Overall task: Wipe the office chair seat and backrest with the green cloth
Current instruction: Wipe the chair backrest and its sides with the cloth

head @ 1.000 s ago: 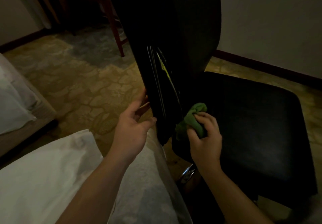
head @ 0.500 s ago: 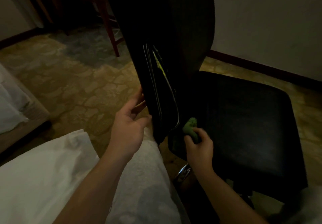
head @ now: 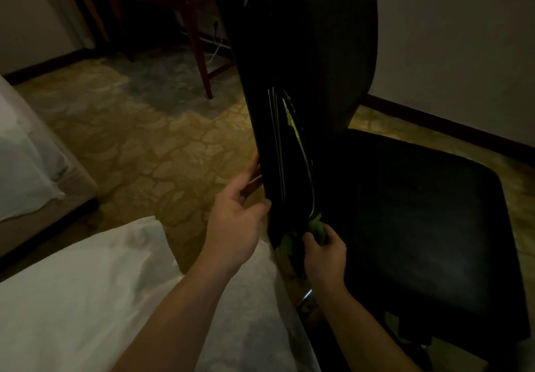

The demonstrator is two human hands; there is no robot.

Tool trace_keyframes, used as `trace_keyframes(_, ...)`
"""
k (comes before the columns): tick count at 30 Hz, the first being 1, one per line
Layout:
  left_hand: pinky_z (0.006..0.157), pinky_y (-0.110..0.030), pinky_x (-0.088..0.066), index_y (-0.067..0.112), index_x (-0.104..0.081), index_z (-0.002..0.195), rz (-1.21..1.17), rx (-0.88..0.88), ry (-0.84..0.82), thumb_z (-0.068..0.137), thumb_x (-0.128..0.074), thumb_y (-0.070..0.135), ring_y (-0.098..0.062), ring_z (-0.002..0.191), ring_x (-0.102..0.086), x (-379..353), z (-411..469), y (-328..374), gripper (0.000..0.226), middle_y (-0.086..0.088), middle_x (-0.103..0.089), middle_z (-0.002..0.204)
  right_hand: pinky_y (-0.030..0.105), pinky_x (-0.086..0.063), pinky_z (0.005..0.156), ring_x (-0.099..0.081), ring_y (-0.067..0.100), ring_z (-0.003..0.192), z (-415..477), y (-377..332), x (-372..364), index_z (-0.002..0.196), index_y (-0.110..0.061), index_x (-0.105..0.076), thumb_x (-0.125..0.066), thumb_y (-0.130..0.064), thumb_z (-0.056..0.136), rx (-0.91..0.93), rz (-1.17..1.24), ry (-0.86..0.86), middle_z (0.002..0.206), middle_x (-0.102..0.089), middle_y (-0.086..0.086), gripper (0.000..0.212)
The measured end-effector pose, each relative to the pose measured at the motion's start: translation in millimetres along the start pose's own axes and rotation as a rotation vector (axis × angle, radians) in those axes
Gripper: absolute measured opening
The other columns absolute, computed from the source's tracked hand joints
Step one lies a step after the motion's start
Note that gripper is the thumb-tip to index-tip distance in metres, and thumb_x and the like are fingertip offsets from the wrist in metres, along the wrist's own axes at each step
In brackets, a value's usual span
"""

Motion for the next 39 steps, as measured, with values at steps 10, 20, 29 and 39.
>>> trace_keyframes(10, 0.099, -0.029, -0.054, 0.042, -0.062, 0.117, -0.062, 0.001, 0.058, 0.097, -0.059, 0.015, 0.0, 0.107, -0.068, -4.3, 0.2, 22.1, 0.033, 0.02, -0.074, 0.109, 0.015, -0.053, 0.079, -0.063, 0.001, 0.1, -4.3, -92.4, 68.8, 0.105, -0.038, -0.067, -0.065, 0.0, 0.088, 0.445, -0.257, -0.155, 0.112, -0.064, -0.01, 0.041)
trace_keyframes(20, 0.105, -0.039, -0.049, 0.049, -0.063, 0.118, 0.016, -0.151, 0.014, 0.083, -0.057, 0.049, 0.005, 0.116, -0.062, 10.1, 4.5, 64.1, 0.035, 0.028, -0.069, 0.118, 0.027, -0.048, 0.099, -0.052, 0.02, 0.122, -60.4, -227.5, 24.6, 0.134, -0.013, -0.059, -0.06, -0.02, 0.091, 1.299, -0.72, -0.138, 0.136, -0.05, 0.014, 0.044)
trace_keyframes(29, 0.104, -0.04, -0.051, 0.048, -0.059, 0.127, -0.051, -0.161, 0.041, 0.088, -0.057, 0.048, -0.002, 0.123, -0.06, 1.3, 16.8, 60.1, 0.038, 0.02, -0.066, 0.129, 0.033, -0.053, 0.088, -0.058, 0.032, 0.108, -55.4, -231.0, 7.6, 0.127, -0.01, -0.065, -0.054, -0.022, 0.091, 1.35, -0.82, -0.029, 0.127, -0.052, 0.021, 0.039)
trace_keyframes(39, 0.105, -0.041, -0.05, 0.034, -0.06, 0.132, -0.063, -0.15, 0.072, 0.09, -0.058, 0.045, -0.001, 0.122, -0.061, 0.4, 14.8, 58.8, 0.044, 0.02, -0.067, 0.127, 0.037, -0.058, 0.084, -0.061, 0.031, 0.105, -39.5, -185.1, 19.9, 0.121, -0.01, -0.067, -0.048, -0.031, 0.094, 1.252, -0.861, -0.08, 0.127, -0.054, 0.021, 0.039)
Point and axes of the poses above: each hand's wrist, its own z-axis towards the middle knuckle, its own x-axis out of the back of the hand, y = z × x, the point moved 4 cm from there along z, towards the middle knuckle
